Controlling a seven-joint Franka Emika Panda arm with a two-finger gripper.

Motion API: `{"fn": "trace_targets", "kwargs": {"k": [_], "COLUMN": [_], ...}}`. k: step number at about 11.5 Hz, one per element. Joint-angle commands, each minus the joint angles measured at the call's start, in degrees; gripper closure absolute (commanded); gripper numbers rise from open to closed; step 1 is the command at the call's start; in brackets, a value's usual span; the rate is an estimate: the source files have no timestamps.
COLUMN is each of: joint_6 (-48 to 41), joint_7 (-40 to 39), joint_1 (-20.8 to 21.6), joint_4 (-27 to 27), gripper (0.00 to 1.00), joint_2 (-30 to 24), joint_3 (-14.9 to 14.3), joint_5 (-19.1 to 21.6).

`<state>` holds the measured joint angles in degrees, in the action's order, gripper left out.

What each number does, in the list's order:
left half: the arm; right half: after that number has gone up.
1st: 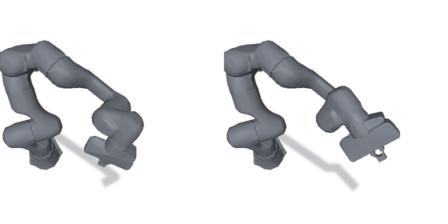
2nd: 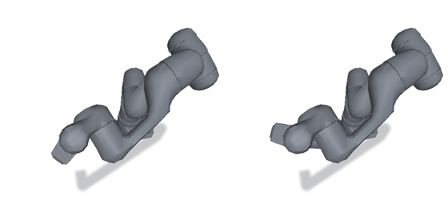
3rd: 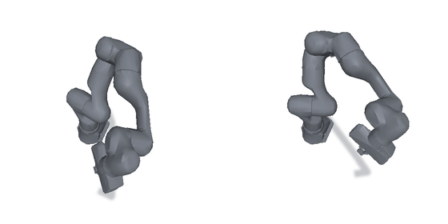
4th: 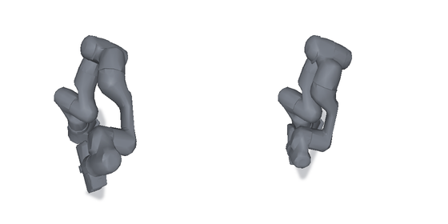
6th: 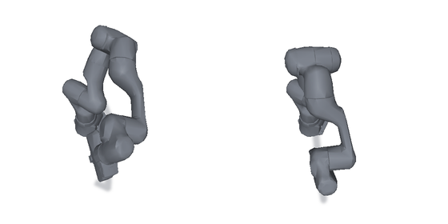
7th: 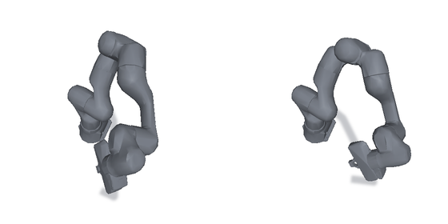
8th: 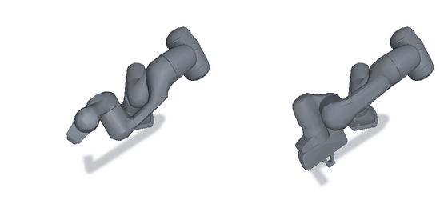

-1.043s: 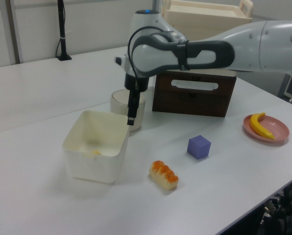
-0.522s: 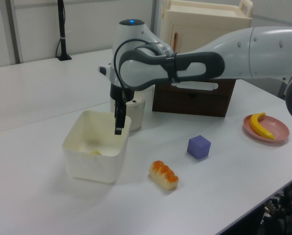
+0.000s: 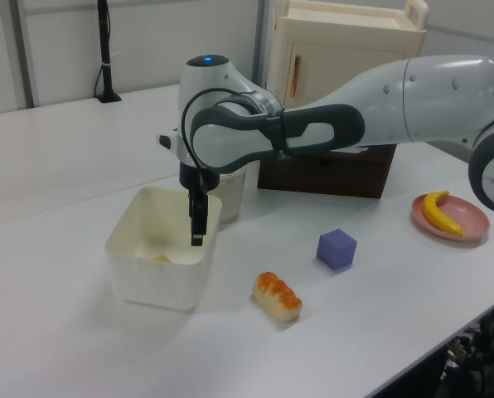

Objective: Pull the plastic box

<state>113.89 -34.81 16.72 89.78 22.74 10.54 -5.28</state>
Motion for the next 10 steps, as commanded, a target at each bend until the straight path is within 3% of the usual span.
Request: {"fn": "trace_targets", "kwargs": {"k": [1,10], "joint_6": [1.2,2.6], "joint_7": [-1.0,-1.4], "joint_1": [1.4,0.2], "joint_4": [-0.3,9.1], "gripper": [0.0,0.0], "joint_2": [1.4,-3.9], "joint_3": [-0.8,-0.8], "joint_5": [-2.3,-4.6]}}
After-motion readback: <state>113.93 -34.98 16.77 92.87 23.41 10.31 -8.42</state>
